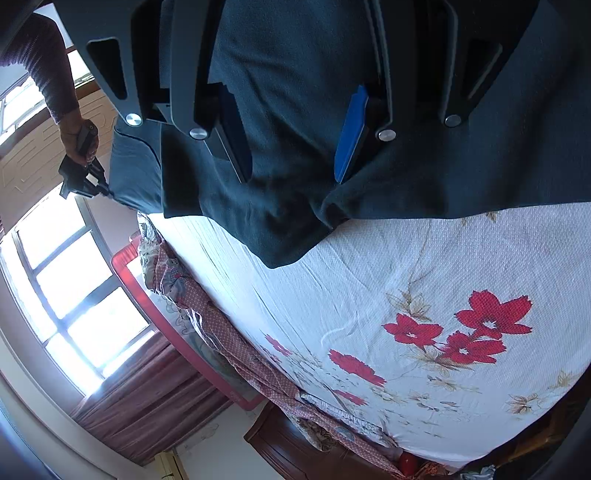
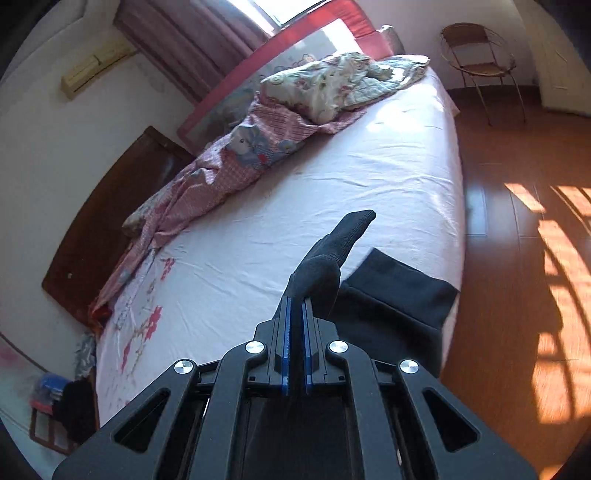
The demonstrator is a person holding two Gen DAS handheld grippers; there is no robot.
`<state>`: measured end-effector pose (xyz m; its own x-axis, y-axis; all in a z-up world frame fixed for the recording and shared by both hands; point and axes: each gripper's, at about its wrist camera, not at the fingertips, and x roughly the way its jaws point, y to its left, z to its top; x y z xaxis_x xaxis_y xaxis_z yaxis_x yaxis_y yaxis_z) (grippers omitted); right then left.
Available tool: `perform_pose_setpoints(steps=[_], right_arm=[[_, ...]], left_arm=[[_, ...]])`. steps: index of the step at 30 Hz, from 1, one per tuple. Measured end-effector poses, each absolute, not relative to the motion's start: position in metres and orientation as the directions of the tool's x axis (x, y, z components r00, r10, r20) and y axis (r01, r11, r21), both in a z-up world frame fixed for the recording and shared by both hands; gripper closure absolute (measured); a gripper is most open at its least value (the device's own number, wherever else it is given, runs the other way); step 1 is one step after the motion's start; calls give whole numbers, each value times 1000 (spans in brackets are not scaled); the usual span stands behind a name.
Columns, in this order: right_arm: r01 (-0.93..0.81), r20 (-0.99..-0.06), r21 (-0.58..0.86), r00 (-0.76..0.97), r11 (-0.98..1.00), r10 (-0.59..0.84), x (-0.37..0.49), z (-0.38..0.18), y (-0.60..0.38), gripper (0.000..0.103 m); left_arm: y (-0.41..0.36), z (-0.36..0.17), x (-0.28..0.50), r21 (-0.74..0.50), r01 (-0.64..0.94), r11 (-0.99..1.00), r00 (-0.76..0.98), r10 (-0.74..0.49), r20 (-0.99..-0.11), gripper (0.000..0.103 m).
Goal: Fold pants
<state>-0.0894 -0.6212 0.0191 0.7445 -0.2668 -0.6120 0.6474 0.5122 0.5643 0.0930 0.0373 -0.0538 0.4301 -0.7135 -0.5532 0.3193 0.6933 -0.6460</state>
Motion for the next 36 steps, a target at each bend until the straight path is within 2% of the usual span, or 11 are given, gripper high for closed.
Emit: perform_pose_setpoints(steps=[3, 6, 14, 21, 23, 25, 26, 28, 29, 31, 36], right_arm=[[705, -685, 573, 692, 419, -229, -110, -45, -633, 98], [691, -680, 615, 709, 379, -190, -115, -83, -632, 98], [688, -690, 610, 705, 394, -163, -113, -87, -637, 98], [695, -656, 642, 716, 324, -237, -125, -75, -642, 100], [706, -674, 613, 701, 354, -231, -123, -70, -642, 100], [714, -683, 602, 692, 358, -234, -125, -68, -643, 100], [710, -680, 608, 696, 355, -228, -126, -68, -643, 100], [723, -704, 599, 681, 345, -203, -126, -73, -645, 94], [712, -696, 622, 693, 326, -187, -128, -76, -648, 90], [684, -661, 686, 728, 248, -180, -139, -83, -653, 44], [676, -665, 707, 736, 211, -131, -137, -100, -660, 42]], left_arm=[[37, -53, 93, -643, 319, 696, 431, -711, -556, 56], [36, -53, 94, -638, 318, 701, 430, -706, -562, 56], [35, -53, 95, -631, 316, 708, 432, -700, -569, 56], [28, -49, 97, -597, 310, 740, 430, -669, -606, 55], [20, -44, 96, -573, 324, 753, 427, -657, -622, 45], [8, -39, 92, -535, 356, 766, 431, -642, -634, 24], [0, -37, 89, -495, 366, 788, 439, -615, -655, 22], [-12, -32, 86, -428, 383, 818, 456, -571, -683, 10], [-16, -30, 85, -401, 380, 833, 466, -548, -695, 9], [-22, -25, 85, -379, 365, 850, 477, -521, -708, 5], [-23, -27, 86, -415, 337, 845, 478, -533, -698, 2]])
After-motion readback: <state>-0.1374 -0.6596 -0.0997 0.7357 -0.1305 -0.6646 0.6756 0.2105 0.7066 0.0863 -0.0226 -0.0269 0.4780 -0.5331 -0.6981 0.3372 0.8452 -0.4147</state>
